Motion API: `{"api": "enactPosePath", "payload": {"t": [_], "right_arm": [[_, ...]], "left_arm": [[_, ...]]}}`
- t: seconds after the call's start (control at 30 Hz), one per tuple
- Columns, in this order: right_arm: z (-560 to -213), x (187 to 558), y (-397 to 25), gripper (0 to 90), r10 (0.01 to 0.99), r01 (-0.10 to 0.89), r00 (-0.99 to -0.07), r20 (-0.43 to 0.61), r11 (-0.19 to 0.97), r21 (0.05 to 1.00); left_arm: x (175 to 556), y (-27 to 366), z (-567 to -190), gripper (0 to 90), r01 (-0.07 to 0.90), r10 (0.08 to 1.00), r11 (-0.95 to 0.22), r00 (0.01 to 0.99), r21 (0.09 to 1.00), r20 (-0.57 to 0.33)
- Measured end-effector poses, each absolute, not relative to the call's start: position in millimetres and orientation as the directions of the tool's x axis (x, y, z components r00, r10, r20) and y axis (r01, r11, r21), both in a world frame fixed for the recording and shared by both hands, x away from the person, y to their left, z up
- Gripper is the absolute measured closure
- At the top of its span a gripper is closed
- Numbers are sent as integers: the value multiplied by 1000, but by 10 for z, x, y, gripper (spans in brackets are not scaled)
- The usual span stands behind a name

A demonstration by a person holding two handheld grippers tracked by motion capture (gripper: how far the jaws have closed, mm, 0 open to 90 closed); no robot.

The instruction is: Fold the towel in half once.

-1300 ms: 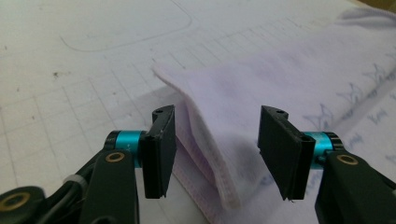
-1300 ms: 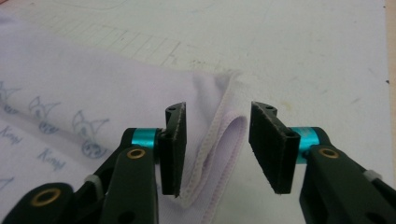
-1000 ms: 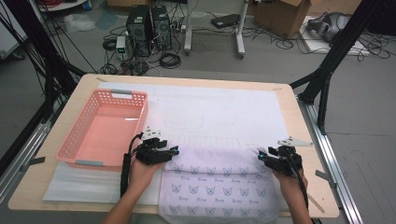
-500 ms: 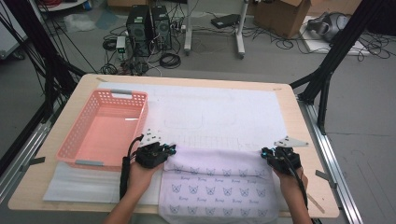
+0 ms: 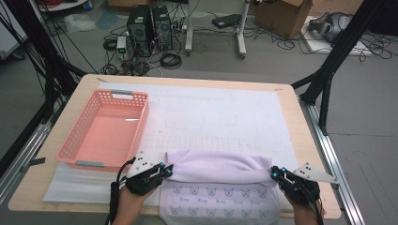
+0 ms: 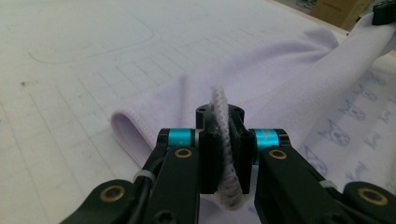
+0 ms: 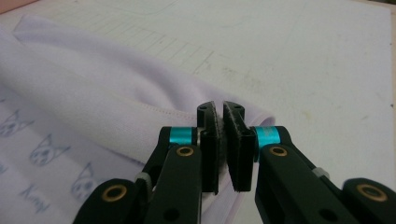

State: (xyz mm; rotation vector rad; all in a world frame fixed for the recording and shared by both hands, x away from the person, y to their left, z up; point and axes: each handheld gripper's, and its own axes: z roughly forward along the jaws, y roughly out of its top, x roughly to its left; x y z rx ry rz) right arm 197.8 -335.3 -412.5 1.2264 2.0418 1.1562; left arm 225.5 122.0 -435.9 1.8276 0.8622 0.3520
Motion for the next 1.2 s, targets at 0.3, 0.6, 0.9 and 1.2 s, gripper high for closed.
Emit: {"api": "enactPosePath", "payload": {"t": [0.3, 0.6, 0.9, 1.2], "right_arm": [[-4208, 1645, -3330, 847, 867, 487, -498, 15, 266, 832], [-4208, 1207, -3405, 847, 861, 496, -508, 13, 280, 822], [-4221, 1226, -3487, 652, 888, 502, -456, 52, 209, 839], [-4148, 1307, -3584, 604, 869, 437, -485, 104, 138, 889]], "left_arm": [[1983, 1274, -4464, 706, 445, 715, -198, 675, 873, -182], [1864, 1319, -4451, 440, 447, 717, -153, 664, 881, -212], [1804, 1426, -4235, 386, 348, 708, -60, 676, 936, -206], [1862, 1490, -4173, 392, 345, 726, -61, 660, 937, -196]]}}
